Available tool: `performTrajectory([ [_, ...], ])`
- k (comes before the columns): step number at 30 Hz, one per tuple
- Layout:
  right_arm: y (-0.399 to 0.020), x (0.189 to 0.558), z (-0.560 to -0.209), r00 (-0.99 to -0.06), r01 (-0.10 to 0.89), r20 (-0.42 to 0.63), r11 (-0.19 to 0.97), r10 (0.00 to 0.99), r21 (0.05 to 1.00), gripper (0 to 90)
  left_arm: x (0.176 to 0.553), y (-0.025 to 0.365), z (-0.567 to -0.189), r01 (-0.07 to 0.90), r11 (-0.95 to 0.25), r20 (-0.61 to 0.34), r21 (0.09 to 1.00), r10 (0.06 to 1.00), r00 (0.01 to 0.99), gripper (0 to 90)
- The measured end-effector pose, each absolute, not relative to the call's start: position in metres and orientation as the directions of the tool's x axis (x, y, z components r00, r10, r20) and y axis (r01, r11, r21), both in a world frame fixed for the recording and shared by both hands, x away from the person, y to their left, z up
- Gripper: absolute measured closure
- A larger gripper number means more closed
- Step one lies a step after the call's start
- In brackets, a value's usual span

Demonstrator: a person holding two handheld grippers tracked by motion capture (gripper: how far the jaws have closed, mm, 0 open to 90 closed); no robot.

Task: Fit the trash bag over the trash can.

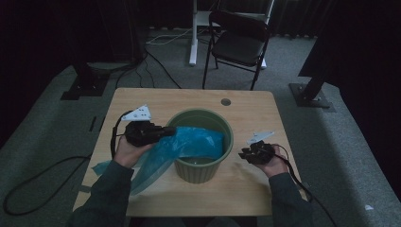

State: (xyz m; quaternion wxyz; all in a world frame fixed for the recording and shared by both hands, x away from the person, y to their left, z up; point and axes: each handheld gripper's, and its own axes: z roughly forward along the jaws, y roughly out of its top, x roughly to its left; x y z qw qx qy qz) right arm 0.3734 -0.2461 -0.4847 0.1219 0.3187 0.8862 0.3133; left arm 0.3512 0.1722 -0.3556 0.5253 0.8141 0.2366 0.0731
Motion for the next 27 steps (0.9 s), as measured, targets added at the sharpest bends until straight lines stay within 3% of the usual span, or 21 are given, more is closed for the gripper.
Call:
performTrajectory([
  [18,-0.258,0.366,-0.432,-0.812,0.368,0.016,0.49,0.584,0.79,70.1,0.361,0.159,-0.351,0.31,-0.34,-0.127,0.888,0.467,0.875,89.1],
  [27,-0.254,0.363,-0.397,-0.83,0.29,-0.029,0.475,0.558,0.831,64.3,0.364,0.158,-0.349,0.317,-0.329,-0.131,0.89,0.481,0.867,89.2],
])
